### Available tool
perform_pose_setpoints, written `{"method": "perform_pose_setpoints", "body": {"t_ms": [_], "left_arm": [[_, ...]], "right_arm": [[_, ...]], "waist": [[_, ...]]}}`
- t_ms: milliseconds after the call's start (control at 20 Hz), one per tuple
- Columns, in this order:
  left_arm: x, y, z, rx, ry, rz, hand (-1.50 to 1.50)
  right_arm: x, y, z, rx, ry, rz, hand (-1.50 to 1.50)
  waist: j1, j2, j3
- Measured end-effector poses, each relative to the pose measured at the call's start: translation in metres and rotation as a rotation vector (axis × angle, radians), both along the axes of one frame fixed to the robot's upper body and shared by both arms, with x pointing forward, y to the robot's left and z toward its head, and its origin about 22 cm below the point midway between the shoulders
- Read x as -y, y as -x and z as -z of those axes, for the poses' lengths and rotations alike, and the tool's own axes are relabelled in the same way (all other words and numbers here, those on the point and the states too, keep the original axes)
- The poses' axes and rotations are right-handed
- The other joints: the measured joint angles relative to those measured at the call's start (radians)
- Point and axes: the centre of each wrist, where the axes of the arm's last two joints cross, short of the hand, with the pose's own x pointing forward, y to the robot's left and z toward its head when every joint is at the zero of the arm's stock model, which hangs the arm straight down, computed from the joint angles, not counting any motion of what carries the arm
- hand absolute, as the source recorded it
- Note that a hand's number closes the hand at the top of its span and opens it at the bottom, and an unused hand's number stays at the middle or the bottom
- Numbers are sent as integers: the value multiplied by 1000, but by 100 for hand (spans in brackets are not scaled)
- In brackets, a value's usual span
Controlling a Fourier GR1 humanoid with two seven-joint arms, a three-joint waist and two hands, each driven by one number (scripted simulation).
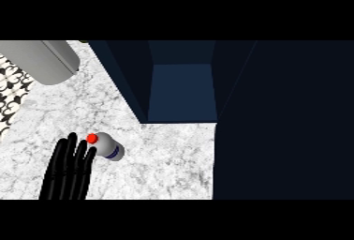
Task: Pick up the bottled water, place it into the cabinet and close the cabinet
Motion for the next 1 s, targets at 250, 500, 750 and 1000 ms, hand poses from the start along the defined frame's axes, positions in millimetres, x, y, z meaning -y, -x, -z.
{"method": "perform_pose_setpoints", "body": {"t_ms": [250,500,750,1000], "left_arm": [[-18,-4,8,-19,-40,-53,-150],[-37,-13,27,-42,-53,-84,-150],[-57,-26,49,-53,-91,-78,-150],[-74,-42,75,-59,-111,-80,-150]], "right_arm": [[5,6,2,2,9,-1,-150],[8,13,8,1,4,-12,-150],[16,17,8,-4,29,-14,-150],[16,21,12,0,9,-26,-150]], "waist": [[-6,2,-1],[-8,3,-2],[-9,4,-2],[-12,5,-2]]}}
